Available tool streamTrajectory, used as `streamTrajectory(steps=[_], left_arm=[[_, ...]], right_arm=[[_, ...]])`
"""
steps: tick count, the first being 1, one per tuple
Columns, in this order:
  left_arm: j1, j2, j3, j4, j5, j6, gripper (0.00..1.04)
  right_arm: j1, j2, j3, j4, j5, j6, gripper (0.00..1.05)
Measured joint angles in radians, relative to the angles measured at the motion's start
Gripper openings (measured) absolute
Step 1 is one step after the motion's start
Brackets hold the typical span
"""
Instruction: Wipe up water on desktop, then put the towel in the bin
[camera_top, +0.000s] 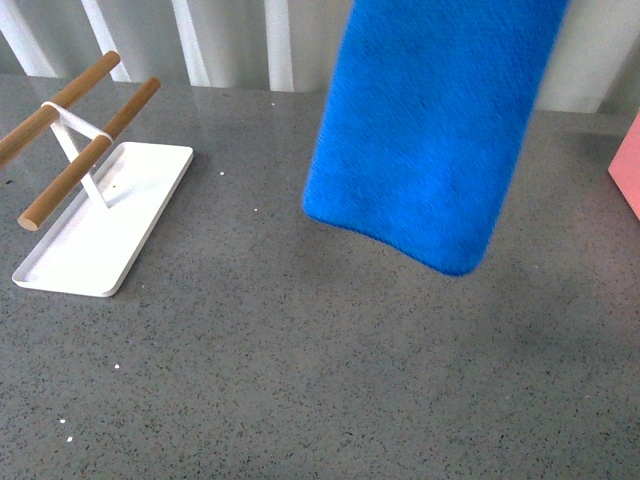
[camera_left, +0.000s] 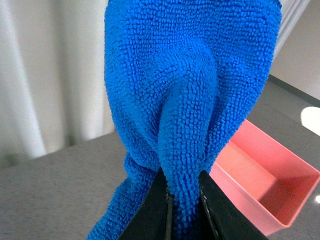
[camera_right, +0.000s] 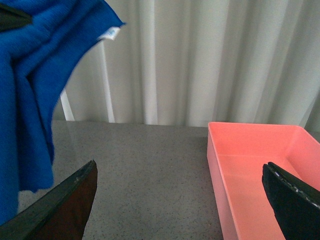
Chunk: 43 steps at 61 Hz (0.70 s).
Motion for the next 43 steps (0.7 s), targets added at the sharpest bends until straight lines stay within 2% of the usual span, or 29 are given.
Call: streamTrajectory(steps=[19,20,26,29,35,43], left_arm=[[-0.097,0.233,0.008,0.237,-0.035,-0.144,0.06],[-0.1,0.244,0.012,0.243,-0.035,-0.147,0.06],[-0.107,0.277,0.04,0.247,-0.053,-0.161,0.06],[-0.108,0.288,0.056,0.243,-0.058,-0.161,0.06],[-0.102,0.3,0.079,0.234,-0.059,-0.16,0.06],[-0.086,0.301,0.097,0.222,-0.06,-0.16,0.06]], right_arm=[[0.0,0.002,0.0,-0.002,-0.006,-0.001,0.98],[-0.004,0.007,0.003,-0.011,-0.019,-0.002,0.98],[-0.058,0.133,0.086,-0.246,-0.251,-0.014,0.98],[-0.075,0.168,0.097,-0.285,-0.306,-0.008,0.98],[-0.137,0.236,0.125,-0.241,-0.448,0.021,0.98],[-0.188,0.362,0.157,-0.108,-0.534,0.015,0.98]])
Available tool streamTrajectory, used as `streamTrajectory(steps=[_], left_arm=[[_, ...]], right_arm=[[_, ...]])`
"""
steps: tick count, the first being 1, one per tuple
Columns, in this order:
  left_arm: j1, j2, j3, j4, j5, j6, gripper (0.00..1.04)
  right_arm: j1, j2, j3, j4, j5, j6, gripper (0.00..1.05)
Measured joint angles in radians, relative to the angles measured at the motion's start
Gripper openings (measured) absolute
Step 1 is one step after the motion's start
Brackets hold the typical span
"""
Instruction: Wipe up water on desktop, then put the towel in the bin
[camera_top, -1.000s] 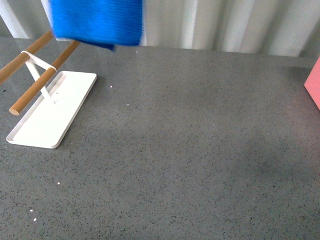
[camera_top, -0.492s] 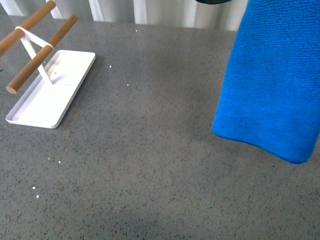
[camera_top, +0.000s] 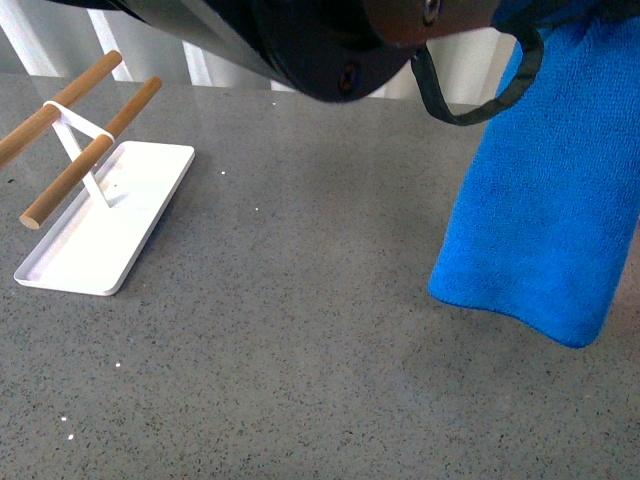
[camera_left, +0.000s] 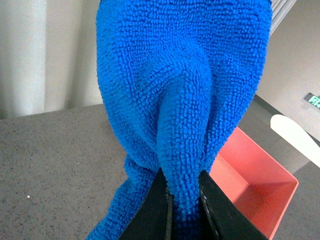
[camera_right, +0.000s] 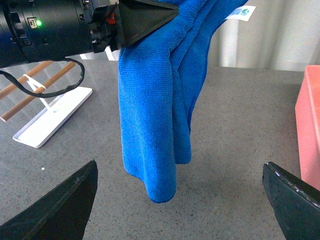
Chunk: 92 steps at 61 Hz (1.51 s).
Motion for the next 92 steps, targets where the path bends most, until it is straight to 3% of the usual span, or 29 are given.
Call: streamTrajectory(steps=[15,41,55,92], left_arm=[[0.048,-0.002,0.006,-0.013,-0.004,0.003,0.06],[0.058,-0.043,0.006,-0.058,0.014,-0.035,0.06],[0.044,-0.064,0.006,-0.059,0.037,-0.075,0.06],[0.023,-0.09,0.006,-0.094,0.133,-0.188,0.06]], right_arm=[[-0.06,0.387,0.063,0.293,-0.054,-0.103,0.98],[0.038,0.871,0.158,0.628,-0.097,-0.217,0.98],[0.127,1.053,0.223,0.709,-0.16,-0.235,0.98],[0.206,1.275,0.426,0.81,-0.342,-0.237,0.98]])
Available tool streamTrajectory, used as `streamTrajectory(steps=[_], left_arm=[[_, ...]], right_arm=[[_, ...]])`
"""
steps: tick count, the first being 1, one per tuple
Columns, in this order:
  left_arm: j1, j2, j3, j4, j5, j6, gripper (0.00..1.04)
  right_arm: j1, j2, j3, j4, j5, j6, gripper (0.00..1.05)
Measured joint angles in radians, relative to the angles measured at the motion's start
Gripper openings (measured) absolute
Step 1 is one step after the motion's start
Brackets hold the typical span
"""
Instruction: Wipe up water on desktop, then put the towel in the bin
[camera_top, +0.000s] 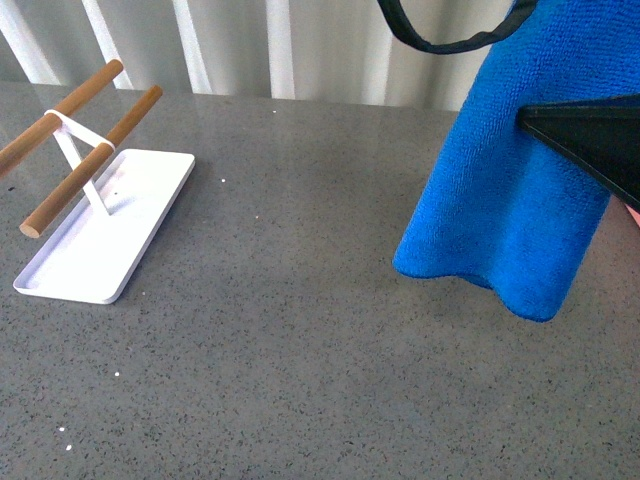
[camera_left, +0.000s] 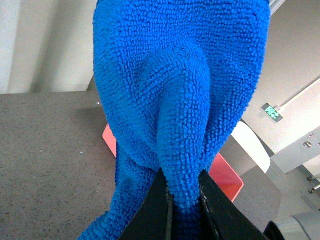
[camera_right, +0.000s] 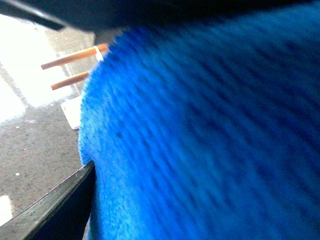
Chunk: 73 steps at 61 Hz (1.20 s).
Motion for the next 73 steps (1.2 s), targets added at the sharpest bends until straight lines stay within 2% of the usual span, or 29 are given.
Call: streamTrajectory(steps=[3,9,15,22,36,57,65,73], left_arm=[[-0.005,-0.002,0.0,0.0,0.002,-0.004,0.06],[-0.016,-0.006,-0.001,0.0,0.003,-0.01,0.06],[-0.016,-0.012,-0.002,0.0,0.005,-0.01,0.06],[-0.014,-0.015,-0.002,-0.004,0.001,-0.005,0.06],[0.003,-0.014,-0.002,-0.025,-0.029,0.007,0.06],[0.044,0.004,-0.013,-0.057,-0.047,0.051,0.07],[0.065,0.004,-0.023,-0.075,-0.084,0.085,0.27],[0.123,0.002,-0.046,-0.085,-0.11,0.123,0.49]], right_arm=[[0.01,0.008,0.011,0.003,-0.008,0.006,0.95],[0.032,0.033,0.032,0.035,-0.011,0.036,0.75],[0.039,0.034,0.037,0.047,-0.005,0.049,0.6],[0.04,0.032,0.038,0.052,0.009,0.064,0.37],[0.032,0.005,0.033,0.026,0.034,0.052,0.06],[0.023,-0.008,0.022,-0.03,0.136,0.0,0.05],[0.018,-0.008,0.022,-0.051,0.185,-0.014,0.05],[0.004,-0.009,0.022,-0.066,0.225,-0.018,0.05]])
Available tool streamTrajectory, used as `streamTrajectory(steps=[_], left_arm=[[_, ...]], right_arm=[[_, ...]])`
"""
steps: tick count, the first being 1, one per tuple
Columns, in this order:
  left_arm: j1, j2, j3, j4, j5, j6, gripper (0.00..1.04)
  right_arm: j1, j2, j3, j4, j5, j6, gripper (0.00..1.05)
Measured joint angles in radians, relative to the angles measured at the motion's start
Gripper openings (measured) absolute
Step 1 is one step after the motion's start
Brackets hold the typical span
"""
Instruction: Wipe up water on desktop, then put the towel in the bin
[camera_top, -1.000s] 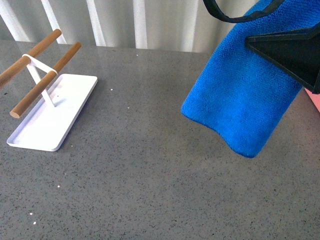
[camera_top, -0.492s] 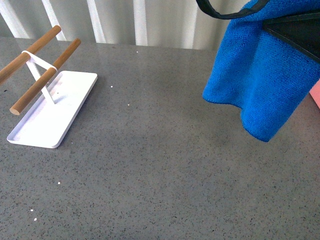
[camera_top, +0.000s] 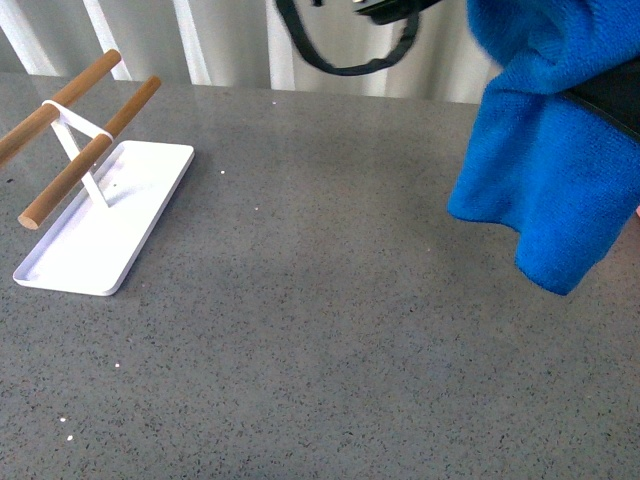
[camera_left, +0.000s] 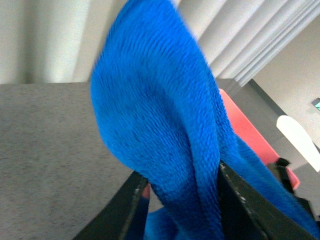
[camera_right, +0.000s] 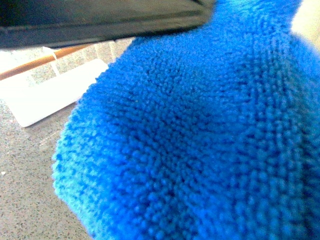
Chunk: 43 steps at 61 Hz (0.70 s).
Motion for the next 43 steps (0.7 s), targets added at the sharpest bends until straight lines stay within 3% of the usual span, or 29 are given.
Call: streamTrajectory(steps=[7,16,23,43], left_arm=[[0.066,-0.017,-0.035,-0.002,-0.031,0.018,0.65],[0.192,-0.154,-0.158,0.013,0.041,0.108,1.0],[0.264,-0.27,-0.259,-0.105,0.203,0.14,0.98],[0.387,-0.663,-0.529,-0.218,0.367,0.284,0.98]], right_arm=[[-0.015,-0.007,0.0,-0.008,0.007,0.004,0.05],[-0.044,-0.009,-0.001,-0.011,0.024,0.013,0.05],[-0.055,-0.009,-0.004,-0.015,0.043,0.013,0.05],[-0.087,0.013,-0.01,-0.024,0.084,0.01,0.05]])
